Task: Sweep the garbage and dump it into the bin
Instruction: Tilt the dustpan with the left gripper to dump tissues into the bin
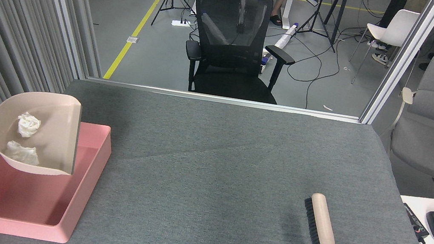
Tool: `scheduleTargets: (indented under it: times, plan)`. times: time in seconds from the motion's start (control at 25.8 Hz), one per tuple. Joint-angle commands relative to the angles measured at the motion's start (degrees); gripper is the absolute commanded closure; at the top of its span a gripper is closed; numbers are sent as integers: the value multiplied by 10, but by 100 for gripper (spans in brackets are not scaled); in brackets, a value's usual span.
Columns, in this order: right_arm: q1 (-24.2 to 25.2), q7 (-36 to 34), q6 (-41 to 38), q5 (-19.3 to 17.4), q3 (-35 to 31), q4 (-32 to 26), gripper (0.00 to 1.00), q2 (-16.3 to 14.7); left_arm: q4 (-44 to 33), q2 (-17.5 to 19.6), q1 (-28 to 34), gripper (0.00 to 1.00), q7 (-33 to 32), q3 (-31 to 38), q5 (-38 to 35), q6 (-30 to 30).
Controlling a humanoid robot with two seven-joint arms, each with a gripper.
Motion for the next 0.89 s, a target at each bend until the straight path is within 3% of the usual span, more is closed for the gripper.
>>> scheduleTargets:
  times: [0.0,0.23,0.39,0.46,0.85]
  plan:
    - [-1,0,-1,0,0,0,83,0,48,31,0,85,-3,-1,4,-38]
    - [-1,0,-1,0,0,1,82,-1,132,47,-9,85,-2,-4,-29,-109]
    - [1,0,-5,0,0,0,81,0,196,46,-83,85,2,-2,-198,-184]
    - [1,-1,-7,0,0,0,81,1,229,45,-115,85,4,0,-246,-213]
    - [3,-2,-15,-1,-2,0,81,5,235,59,-163,86,7,-1,-311,-239]
